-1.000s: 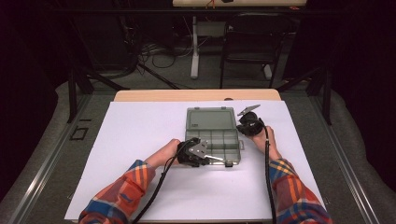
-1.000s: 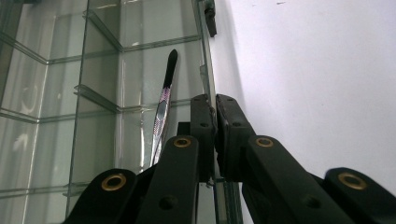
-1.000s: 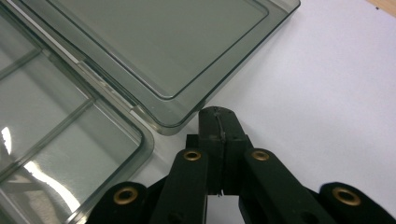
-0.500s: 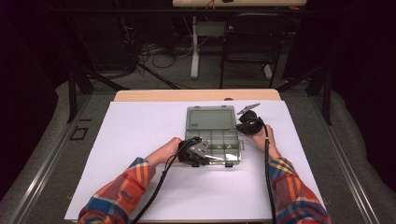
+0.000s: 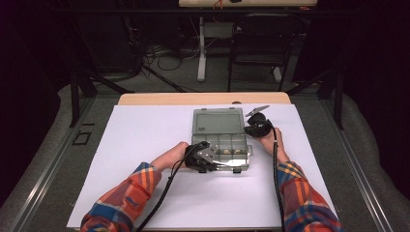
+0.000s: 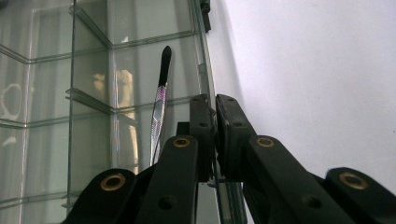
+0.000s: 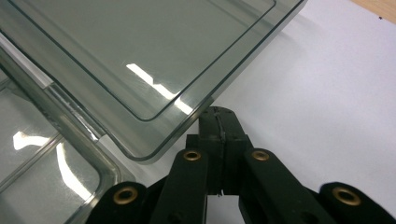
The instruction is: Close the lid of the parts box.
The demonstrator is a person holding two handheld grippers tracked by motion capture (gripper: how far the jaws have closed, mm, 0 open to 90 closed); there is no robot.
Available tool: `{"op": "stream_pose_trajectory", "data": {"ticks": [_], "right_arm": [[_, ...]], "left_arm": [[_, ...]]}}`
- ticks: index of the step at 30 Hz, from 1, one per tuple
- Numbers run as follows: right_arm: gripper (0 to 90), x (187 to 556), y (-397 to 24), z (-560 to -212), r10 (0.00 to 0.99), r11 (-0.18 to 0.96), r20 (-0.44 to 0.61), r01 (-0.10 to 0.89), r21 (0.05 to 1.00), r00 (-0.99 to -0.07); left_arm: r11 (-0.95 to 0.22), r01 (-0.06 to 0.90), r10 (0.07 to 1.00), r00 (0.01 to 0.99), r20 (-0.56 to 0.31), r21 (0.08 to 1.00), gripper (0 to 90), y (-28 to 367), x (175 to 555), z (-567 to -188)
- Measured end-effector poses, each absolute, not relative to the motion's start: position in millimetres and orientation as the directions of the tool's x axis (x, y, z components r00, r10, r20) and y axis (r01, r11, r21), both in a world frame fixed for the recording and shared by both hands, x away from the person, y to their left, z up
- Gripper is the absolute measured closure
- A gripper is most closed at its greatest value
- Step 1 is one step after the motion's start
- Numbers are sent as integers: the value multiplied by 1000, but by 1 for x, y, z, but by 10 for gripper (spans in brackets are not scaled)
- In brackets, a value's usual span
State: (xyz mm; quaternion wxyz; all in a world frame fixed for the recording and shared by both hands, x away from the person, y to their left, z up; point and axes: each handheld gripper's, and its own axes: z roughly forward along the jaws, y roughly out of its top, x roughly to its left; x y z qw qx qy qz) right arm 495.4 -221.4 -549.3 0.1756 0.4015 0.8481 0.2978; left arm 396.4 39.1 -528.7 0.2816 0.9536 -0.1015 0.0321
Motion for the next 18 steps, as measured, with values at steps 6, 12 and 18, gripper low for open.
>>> {"op": "stream_pose_trajectory", "data": {"ticks": [6,12,18], "right_arm": [[900,496,-222,-550,784,498,-60,569,654,-617],[900,497,-223,-550,784,495,-52,572,654,-619],[900,498,-223,-550,783,494,-52,569,658,-620]], "left_arm": [[-822,-218,-180,976,125,526,859,39,396,-529],[-814,-207,-175,978,110,543,858,39,397,-530],[-819,-211,-179,977,113,533,858,39,397,-530]]}}
